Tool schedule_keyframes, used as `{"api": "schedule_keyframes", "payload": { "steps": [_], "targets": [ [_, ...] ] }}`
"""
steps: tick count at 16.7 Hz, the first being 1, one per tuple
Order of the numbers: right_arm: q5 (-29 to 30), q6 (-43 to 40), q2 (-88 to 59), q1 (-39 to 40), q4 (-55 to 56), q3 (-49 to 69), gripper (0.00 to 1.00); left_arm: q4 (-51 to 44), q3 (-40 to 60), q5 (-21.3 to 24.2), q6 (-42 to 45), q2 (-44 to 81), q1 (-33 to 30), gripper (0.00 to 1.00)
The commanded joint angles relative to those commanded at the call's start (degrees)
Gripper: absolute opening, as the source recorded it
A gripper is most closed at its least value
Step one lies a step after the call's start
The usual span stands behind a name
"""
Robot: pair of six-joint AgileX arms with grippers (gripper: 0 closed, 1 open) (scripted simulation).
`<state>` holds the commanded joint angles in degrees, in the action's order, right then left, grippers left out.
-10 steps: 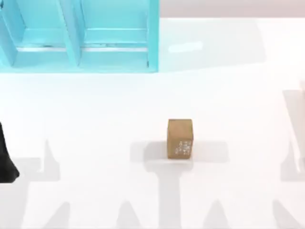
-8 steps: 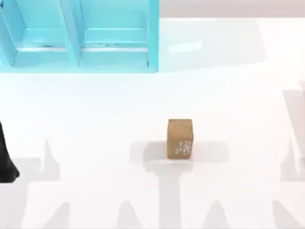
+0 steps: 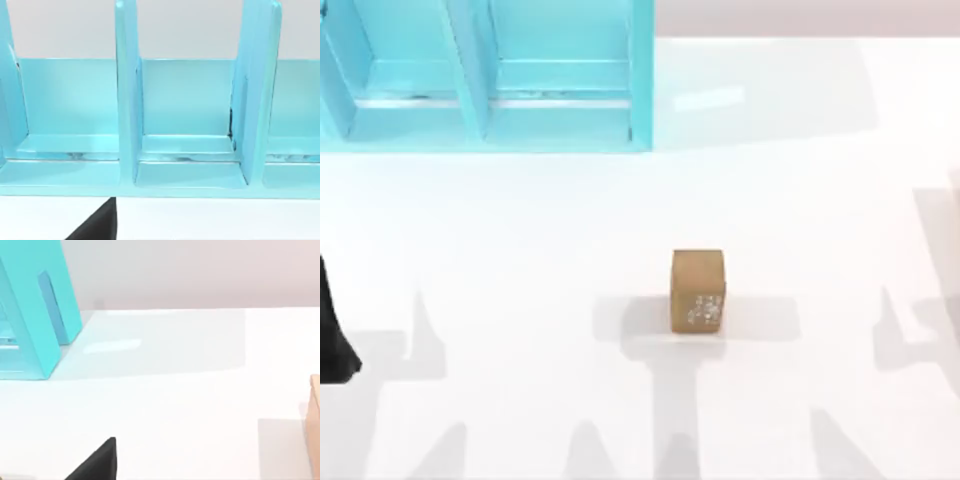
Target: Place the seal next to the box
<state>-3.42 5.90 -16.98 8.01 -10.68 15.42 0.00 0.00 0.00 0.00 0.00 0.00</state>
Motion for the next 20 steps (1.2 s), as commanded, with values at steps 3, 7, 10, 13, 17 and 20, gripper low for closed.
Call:
{"api": "schedule_keyframes", "payload": {
  "steps": [3,7,10,13,17,20],
  "targets": [
    [-0.62,4.41,-12.68,4.36,-8.17,11.33,1.0,0.0,0.0,0.0,0.0,0.0,0.0,1.0],
    [-0.19,10.95,-32.9,10.2,-21.54,28.6,1.0,0.0,0.0,0.0,0.0,0.0,0.0,1.0],
    [0.77,15.83,-49.37,14.54,-32.55,42.34,1.0,0.0,0.0,0.0,0.0,0.0,0.0,1.0],
    [1.85,20.39,-65.61,18.77,-43.3,56.22,1.0,0.0,0.0,0.0,0.0,0.0,0.0,1.0],
    [2.94,25.81,-84.94,23.87,-55.65,74.22,1.0,0.0,0.0,0.0,0.0,0.0,0.0,1.0],
    [3.36,29.33,-96.67,26.95,-62.76,86.44,1.0,0.0,0.0,0.0,0.0,0.0,0.0,1.0]
  ]
}}
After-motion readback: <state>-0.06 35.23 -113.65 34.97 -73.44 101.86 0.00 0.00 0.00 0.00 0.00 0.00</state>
